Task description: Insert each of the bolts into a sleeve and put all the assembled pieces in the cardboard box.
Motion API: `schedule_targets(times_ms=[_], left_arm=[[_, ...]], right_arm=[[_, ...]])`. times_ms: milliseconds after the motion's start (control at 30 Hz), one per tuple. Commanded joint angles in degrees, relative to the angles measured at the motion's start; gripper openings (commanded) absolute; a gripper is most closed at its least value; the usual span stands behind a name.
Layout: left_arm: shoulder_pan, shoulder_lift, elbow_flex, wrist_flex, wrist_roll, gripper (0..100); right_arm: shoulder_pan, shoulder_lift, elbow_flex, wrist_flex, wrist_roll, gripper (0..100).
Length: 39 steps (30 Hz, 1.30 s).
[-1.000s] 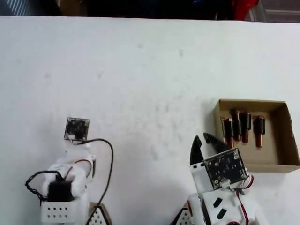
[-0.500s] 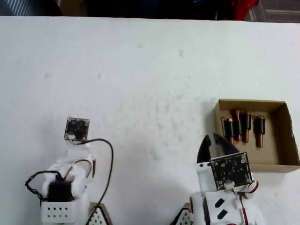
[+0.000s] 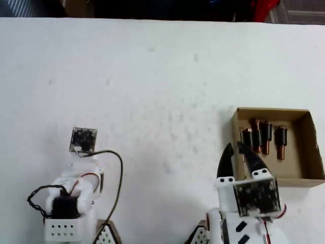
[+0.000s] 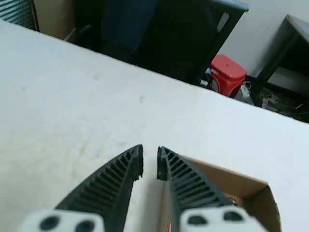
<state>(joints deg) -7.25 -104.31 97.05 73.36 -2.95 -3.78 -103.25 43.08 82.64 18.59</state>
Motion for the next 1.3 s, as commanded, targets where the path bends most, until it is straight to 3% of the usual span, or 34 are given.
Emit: schedule_targets(times_ms=[0,200,500,1267], left_arm=[[-0.48,-0.31,-0.09,0.44,-0.18,2],[-0.48,-0.31,-0.09,0.44,-0.18,2],[-0.48,-0.31,-0.09,0.44,-0.18,2],[-0.48,-0.31,-0.09,0.44,-0.18,2]], right_arm=[[0.31,-0.13,-2.37,-5.41,-0.09,4.2],[0.31,-0.13,2.37,-16.22,0.00,4.2],[0.31,-0.13,20.84,-28.00,0.00,4.2],[0.31,-0.13,43.78,-28.62,-0.44,4.2]])
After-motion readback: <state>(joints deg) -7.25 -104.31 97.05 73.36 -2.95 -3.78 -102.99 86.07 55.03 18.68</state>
